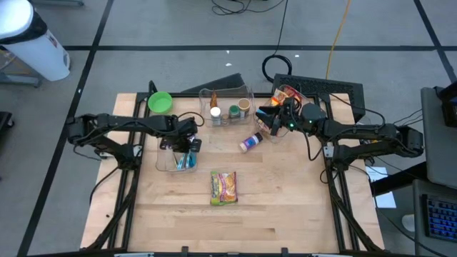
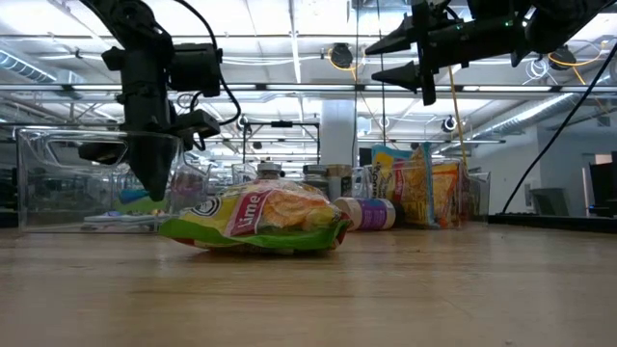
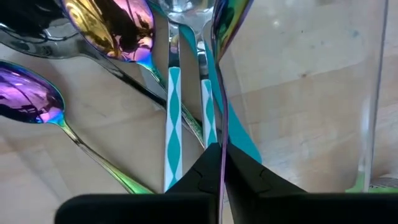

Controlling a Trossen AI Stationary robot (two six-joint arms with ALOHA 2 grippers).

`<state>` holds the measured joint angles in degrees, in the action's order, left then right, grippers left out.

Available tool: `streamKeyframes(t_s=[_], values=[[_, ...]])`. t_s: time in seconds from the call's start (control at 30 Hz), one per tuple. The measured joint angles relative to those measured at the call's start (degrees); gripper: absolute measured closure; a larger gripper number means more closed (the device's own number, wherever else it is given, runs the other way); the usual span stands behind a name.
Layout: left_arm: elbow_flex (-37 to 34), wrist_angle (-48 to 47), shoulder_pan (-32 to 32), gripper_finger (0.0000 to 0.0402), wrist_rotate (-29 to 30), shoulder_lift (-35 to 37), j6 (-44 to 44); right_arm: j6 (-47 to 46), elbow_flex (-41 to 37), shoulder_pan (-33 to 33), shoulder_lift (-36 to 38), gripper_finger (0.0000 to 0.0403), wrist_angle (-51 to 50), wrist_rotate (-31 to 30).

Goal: Pick & Place Food Item
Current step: Put the violet spoon into the left transparent bin, then put the green noodle pack into the right transparent bin

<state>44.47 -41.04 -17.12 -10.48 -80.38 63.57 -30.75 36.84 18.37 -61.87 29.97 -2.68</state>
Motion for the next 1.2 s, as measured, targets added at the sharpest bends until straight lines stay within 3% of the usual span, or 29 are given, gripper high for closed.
streamKeyframes(t_s=[0.4, 0.77, 1.0, 1.2], values=[[0.00, 0.68, -0.02, 0.0384, 0.65, 0.00, -1.11, 0.03, 0.00, -0.02, 0.01, 0.0179, -0.26, 0.01], [0.00, 0.76, -0.02, 0.0322, 0.61, 0.02, -1.95, -0.06, 0.00, -0.02, 0.02, 0.0179, -0.26, 0.01], [0.01, 0.99, -0.07, 0.0303, -1.96, 1.02, -3.90, -0.06, 0.00, -0.02, 0.01, 0.0179, -0.27, 0.01], [6.32, -6.10, -0.11, 0.0304, -0.90, 5.06, -6.17, -0.08, 0.00, 0.00, 0.02, 0.0179, -0.26, 0.01]])
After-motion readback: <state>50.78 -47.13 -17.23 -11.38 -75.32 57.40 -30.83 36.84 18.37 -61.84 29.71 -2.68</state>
